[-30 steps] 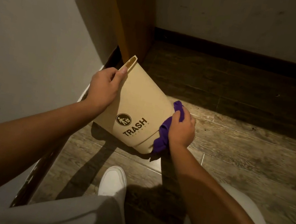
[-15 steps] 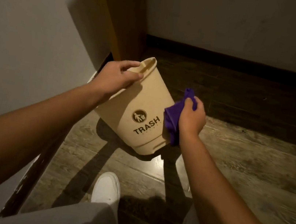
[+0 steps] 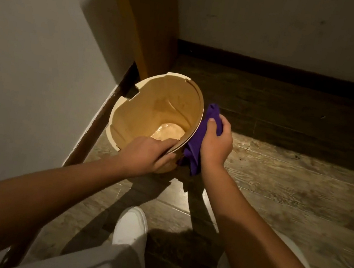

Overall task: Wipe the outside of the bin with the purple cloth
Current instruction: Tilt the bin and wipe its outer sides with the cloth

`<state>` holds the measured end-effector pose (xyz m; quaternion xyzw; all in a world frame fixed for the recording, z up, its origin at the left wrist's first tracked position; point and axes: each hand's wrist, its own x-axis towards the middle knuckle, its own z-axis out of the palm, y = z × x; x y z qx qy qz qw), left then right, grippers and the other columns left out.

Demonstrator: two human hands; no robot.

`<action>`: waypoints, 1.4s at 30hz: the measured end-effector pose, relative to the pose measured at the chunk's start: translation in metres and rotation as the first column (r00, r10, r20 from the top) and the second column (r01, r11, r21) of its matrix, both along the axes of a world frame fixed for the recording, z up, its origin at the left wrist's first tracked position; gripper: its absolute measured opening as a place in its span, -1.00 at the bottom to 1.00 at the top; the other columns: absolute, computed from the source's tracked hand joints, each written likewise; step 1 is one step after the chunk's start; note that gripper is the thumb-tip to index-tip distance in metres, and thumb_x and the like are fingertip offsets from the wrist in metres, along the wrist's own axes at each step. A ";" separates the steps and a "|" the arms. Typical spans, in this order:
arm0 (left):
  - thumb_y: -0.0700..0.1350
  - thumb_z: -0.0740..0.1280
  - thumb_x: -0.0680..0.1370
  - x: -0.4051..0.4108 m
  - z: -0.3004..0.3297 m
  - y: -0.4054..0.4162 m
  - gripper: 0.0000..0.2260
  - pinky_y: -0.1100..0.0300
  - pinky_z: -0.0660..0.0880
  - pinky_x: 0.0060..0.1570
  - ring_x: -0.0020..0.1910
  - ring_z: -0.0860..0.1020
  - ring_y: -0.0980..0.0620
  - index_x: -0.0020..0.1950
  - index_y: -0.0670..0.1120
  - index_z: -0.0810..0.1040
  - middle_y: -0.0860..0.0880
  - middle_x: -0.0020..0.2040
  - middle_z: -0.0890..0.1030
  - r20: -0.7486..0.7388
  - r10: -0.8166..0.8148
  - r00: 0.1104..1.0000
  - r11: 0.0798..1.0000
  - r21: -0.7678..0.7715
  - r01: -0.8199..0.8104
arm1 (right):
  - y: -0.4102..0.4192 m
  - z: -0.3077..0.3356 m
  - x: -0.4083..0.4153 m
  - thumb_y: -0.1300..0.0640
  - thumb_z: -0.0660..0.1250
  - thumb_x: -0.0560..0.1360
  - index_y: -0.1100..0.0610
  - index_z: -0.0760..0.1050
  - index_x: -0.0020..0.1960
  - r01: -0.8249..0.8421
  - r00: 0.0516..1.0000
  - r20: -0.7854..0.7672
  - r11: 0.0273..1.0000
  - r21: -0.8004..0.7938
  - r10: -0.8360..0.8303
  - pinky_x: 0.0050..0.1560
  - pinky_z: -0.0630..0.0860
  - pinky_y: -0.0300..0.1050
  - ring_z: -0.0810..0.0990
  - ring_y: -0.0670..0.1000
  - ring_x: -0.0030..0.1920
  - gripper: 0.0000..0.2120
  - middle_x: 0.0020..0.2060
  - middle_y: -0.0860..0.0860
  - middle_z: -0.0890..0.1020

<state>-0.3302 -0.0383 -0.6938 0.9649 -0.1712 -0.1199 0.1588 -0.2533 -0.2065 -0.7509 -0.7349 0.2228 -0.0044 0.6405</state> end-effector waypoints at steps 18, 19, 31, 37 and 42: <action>-0.15 0.29 0.62 0.029 0.019 0.045 -0.90 -0.03 0.55 -0.05 -0.03 0.56 -0.01 0.02 -0.08 0.60 0.00 -0.05 0.60 -0.130 0.537 0.834 0.714 -0.457 -0.531 | -0.004 0.015 0.018 -0.11 0.20 0.69 -0.11 0.44 0.47 -0.083 0.997 0.010 0.996 0.036 0.082 0.09 0.64 0.00 0.61 -0.03 0.13 -0.63 0.25 -0.07 0.57; -0.16 0.30 0.61 0.028 0.018 0.045 -0.90 -0.05 0.57 -0.07 -0.07 0.57 -0.01 0.01 -0.07 0.61 0.00 -0.09 0.60 -0.109 0.543 0.833 0.716 -0.458 -0.526 | -0.007 0.013 0.022 -0.11 0.20 0.69 -0.11 0.44 0.47 -0.065 0.998 -0.007 0.998 0.022 0.065 0.08 0.64 0.00 0.61 -0.04 0.11 -0.63 0.24 -0.06 0.57; 0.24 0.20 0.57 0.019 0.018 0.037 -0.55 -0.04 0.59 -0.03 -0.03 0.61 0.06 0.05 -0.09 0.66 -0.02 -0.03 0.67 -0.036 0.541 0.840 0.728 -0.480 -0.489 | 0.019 0.019 0.050 -0.15 0.09 0.71 -0.14 0.47 0.41 -0.270 0.952 -0.127 0.959 0.084 0.279 0.24 0.58 0.19 0.62 0.06 0.16 -0.65 0.21 -0.02 0.61; 0.18 0.18 0.63 0.024 0.017 0.028 -0.61 -0.03 0.58 -0.12 -0.12 0.61 0.10 0.00 -0.09 0.63 -0.02 -0.11 0.66 0.012 0.537 0.843 0.753 -0.458 -0.473 | 0.070 0.035 0.004 -0.09 0.10 0.69 -0.12 0.45 0.50 -0.172 0.975 0.102 0.963 -0.205 0.196 0.54 0.18 0.25 0.26 0.00 0.57 -0.59 0.52 -0.09 0.43; 0.08 0.19 0.69 0.026 0.013 0.026 -0.69 -0.03 0.59 -0.13 -0.15 0.62 0.06 0.01 -0.09 0.61 -0.01 -0.14 0.65 -0.004 0.564 0.825 0.718 -0.491 -0.493 | 0.080 0.026 -0.045 -0.05 0.17 0.64 -0.06 0.48 0.48 -0.178 0.933 0.232 0.914 -0.364 0.274 0.52 0.18 0.22 0.21 0.02 0.59 -0.57 0.53 -0.05 0.42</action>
